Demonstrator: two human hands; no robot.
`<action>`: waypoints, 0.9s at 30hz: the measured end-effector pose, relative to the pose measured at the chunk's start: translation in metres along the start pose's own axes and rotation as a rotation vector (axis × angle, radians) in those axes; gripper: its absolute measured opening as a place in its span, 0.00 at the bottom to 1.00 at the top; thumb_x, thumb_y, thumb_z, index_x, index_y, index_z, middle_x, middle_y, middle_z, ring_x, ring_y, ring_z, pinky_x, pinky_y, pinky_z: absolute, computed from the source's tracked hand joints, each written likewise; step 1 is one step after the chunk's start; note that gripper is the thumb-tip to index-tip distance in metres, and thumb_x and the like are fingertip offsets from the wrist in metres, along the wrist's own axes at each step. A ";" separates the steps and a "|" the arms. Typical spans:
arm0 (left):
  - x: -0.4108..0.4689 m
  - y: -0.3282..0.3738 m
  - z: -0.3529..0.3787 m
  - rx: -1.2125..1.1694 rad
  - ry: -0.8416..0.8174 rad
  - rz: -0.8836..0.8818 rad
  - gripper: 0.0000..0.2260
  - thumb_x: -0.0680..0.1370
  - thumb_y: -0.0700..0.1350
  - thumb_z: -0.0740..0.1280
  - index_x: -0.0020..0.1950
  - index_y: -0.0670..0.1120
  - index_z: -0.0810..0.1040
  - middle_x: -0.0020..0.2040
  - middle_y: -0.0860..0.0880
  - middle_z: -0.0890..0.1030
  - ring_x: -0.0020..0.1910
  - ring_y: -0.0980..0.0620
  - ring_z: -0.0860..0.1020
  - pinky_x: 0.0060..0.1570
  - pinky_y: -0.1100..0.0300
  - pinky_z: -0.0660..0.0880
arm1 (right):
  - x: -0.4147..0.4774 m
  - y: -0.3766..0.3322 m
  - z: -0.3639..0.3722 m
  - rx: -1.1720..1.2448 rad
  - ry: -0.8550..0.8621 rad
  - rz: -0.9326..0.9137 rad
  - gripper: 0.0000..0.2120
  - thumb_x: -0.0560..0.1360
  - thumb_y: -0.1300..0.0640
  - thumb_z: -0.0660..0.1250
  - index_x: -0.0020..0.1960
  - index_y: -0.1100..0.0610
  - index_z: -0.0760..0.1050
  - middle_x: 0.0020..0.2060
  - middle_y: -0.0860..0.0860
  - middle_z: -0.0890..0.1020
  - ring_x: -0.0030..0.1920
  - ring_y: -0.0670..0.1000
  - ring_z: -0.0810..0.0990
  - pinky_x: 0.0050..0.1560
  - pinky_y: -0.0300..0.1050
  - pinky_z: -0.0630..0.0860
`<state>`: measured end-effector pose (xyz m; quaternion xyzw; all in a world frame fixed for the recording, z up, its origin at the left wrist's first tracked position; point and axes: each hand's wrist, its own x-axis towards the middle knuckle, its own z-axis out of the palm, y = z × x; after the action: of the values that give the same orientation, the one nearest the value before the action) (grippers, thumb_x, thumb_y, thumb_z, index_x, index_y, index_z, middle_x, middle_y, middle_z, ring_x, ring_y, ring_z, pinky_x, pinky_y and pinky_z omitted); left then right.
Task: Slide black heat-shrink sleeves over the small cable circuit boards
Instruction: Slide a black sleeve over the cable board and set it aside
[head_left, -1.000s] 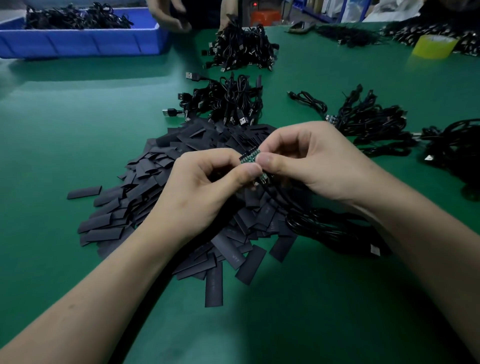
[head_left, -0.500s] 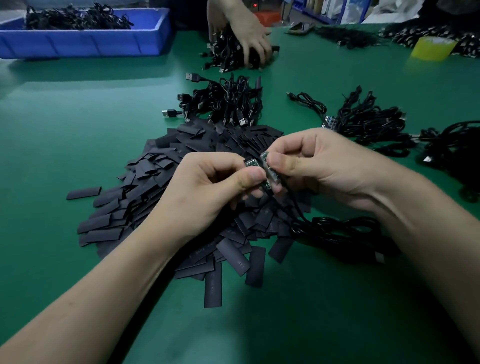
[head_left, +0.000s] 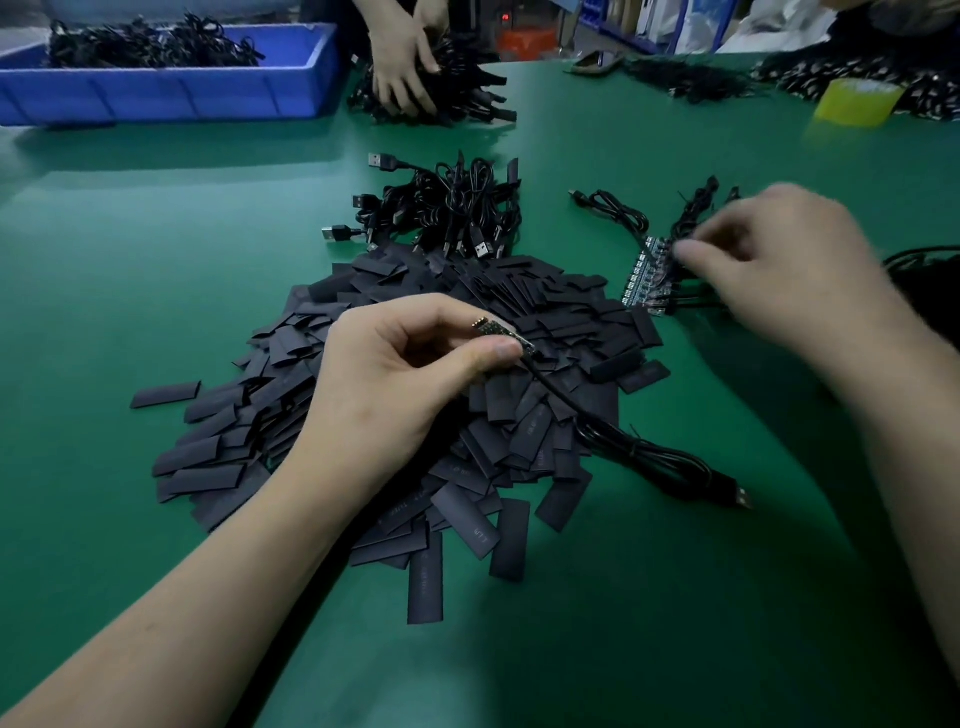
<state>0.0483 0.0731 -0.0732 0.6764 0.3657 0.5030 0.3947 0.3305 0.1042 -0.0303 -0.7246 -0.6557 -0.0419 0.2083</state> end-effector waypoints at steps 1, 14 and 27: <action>0.000 0.000 0.000 0.002 0.016 -0.001 0.04 0.72 0.48 0.76 0.44 0.49 0.86 0.33 0.56 0.84 0.30 0.63 0.77 0.31 0.72 0.71 | -0.005 -0.016 0.002 0.092 0.014 -0.093 0.17 0.80 0.41 0.64 0.54 0.53 0.84 0.49 0.54 0.81 0.52 0.55 0.78 0.56 0.52 0.75; -0.005 -0.002 -0.003 0.685 -0.027 0.075 0.24 0.68 0.74 0.70 0.39 0.53 0.75 0.28 0.55 0.75 0.29 0.58 0.74 0.32 0.58 0.69 | -0.033 -0.067 0.035 0.909 -0.332 -0.220 0.13 0.82 0.50 0.63 0.42 0.52 0.80 0.26 0.44 0.73 0.29 0.46 0.69 0.34 0.43 0.66; -0.002 0.006 -0.010 0.788 -0.137 0.047 0.06 0.73 0.55 0.73 0.41 0.55 0.83 0.30 0.59 0.80 0.33 0.60 0.79 0.37 0.61 0.76 | -0.033 -0.068 0.038 0.871 -0.322 -0.188 0.15 0.81 0.45 0.54 0.41 0.51 0.71 0.25 0.44 0.71 0.28 0.49 0.68 0.34 0.46 0.64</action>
<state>0.0383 0.0705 -0.0668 0.8161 0.4879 0.2870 0.1169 0.2521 0.0904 -0.0588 -0.5047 -0.6990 0.3312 0.3835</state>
